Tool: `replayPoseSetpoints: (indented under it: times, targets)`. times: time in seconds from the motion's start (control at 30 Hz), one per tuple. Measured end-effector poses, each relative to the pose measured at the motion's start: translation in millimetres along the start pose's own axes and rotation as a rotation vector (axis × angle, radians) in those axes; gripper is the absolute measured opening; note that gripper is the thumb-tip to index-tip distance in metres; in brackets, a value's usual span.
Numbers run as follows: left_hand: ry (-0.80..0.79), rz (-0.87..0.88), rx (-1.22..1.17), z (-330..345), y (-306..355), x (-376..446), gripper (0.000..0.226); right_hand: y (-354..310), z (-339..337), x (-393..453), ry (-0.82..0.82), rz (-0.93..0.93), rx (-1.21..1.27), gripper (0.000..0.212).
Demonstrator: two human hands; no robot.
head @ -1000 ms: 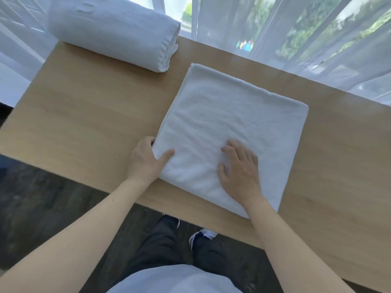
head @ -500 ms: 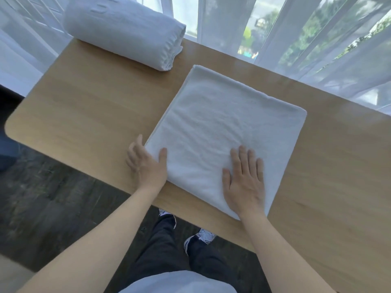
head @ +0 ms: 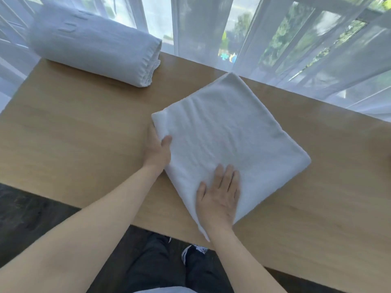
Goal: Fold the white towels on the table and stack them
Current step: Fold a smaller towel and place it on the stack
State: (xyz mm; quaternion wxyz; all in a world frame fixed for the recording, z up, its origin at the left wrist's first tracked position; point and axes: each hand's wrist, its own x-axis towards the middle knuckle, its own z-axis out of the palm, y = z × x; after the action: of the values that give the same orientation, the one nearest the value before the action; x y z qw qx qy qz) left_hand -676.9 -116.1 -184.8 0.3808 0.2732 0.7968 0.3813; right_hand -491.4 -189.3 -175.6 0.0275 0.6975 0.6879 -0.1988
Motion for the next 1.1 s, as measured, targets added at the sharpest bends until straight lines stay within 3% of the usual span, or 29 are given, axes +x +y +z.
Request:
replayPoseSetpoints:
  times: [0.07, 0.13, 0.23, 0.3, 0.37, 0.43, 0.53, 0.57, 0.67, 0.73, 0.8, 0.87, 0.9, 0.93, 1.03, 1.1]
  targets:
    - [-0.137, 0.096, 0.078, 0, 17, 37, 0.053, -22, 6, -9, -0.056, 0.051, 0.002, 0.073]
    - [-0.155, 0.282, 0.184, 5, 41, 71, 0.063, -42, 3, -10, -0.062, -0.002, 0.034, 0.07]
    - [-0.059, 0.468, 0.337, 16, 73, 97, 0.069, -47, -9, 8, 0.101, -0.197, 0.219, 0.039]
    - [-0.059, 0.592, 0.411, 28, 74, 81, 0.063, -34, -15, 30, 0.212, -0.214, 0.31, 0.029]
    - [-0.177, 0.694, 0.467, 36, 51, 39, 0.058, -18, -23, 50, 0.265, -0.185, 0.251, 0.039]
    - [-0.302, 0.736, 0.667, 30, 17, -5, 0.062, 0, -26, 65, 0.184, -0.231, 0.118, 0.055]
    - [-0.302, 0.82, 0.94, 23, -19, -28, 0.068, 44, -27, 84, 0.051, -0.361, -0.081, 0.063]
    - [-0.274, 0.818, 0.96, 25, -21, -26, 0.069, 61, -31, 95, 0.054, -0.304, -0.104, 0.063]
    - [-0.257, 0.806, 1.012, 35, -12, -19, 0.071, 92, -50, 133, 0.096, 0.091, -0.059, 0.062]
    - [-0.258, 0.816, 1.023, 35, -11, -21, 0.072, 73, -57, 144, 0.17, 0.167, -0.094, 0.061]
    - [-0.236, 0.821, 1.028, 33, -12, -20, 0.073, 37, -54, 146, 0.23, -0.045, -0.075, 0.058]
    - [-0.22, 0.841, 1.017, 34, -11, -19, 0.074, 18, -47, 150, 0.14, -0.333, -0.112, 0.058]
    - [-0.204, 0.851, 1.006, 35, -12, -18, 0.074, 19, -48, 158, 0.077, -0.383, -0.136, 0.059]
    - [-0.188, 0.859, 1.002, 36, -13, -17, 0.075, 28, -51, 170, 0.036, -0.336, -0.143, 0.06]
    - [-0.159, 0.879, 0.999, 36, -16, -16, 0.075, 70, -74, 211, 0.028, 0.128, -0.05, 0.061]
    - [-0.153, 0.882, 0.997, 38, -15, -15, 0.075, 77, -88, 225, 0.056, 0.313, 0.013, 0.061]
